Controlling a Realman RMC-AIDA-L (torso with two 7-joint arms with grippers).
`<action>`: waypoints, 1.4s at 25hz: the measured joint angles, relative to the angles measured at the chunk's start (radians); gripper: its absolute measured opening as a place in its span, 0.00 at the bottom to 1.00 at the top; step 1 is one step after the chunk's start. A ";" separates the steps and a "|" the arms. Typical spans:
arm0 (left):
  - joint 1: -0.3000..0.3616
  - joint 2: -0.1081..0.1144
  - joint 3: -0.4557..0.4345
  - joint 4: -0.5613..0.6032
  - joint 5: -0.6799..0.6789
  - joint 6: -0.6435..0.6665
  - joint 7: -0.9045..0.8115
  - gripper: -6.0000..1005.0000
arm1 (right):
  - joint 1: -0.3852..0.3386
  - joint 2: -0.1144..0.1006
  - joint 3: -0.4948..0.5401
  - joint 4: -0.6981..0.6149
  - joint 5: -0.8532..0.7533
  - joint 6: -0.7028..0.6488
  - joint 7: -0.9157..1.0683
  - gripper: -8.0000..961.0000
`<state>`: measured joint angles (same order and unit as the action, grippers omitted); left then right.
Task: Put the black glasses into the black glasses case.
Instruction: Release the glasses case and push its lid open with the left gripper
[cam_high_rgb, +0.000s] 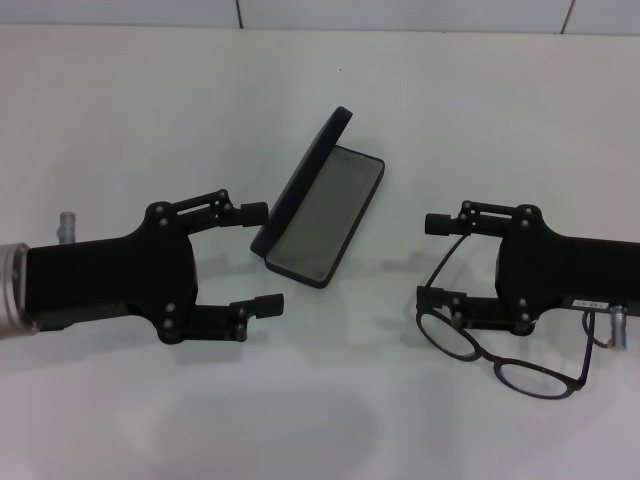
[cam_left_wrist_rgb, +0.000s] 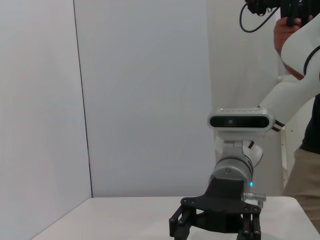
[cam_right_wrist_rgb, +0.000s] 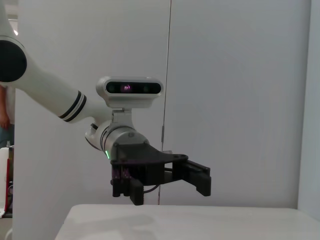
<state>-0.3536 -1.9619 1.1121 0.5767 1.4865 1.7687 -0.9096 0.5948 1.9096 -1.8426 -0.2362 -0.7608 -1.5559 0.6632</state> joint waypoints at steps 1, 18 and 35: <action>0.000 0.000 0.000 0.000 0.000 0.000 0.000 0.85 | -0.001 0.000 0.000 0.000 0.000 -0.001 0.000 0.72; -0.032 -0.036 -0.141 0.000 -0.011 -0.035 -0.129 0.85 | -0.010 0.000 -0.001 0.004 -0.005 -0.003 0.001 0.72; -0.323 -0.130 -0.123 0.194 0.565 -0.466 -0.897 0.72 | -0.085 -0.042 0.055 0.004 -0.021 0.015 -0.005 0.72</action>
<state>-0.6770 -2.0916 0.9887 0.7707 2.0511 1.3025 -1.8063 0.5098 1.8680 -1.7872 -0.2324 -0.7818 -1.5411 0.6586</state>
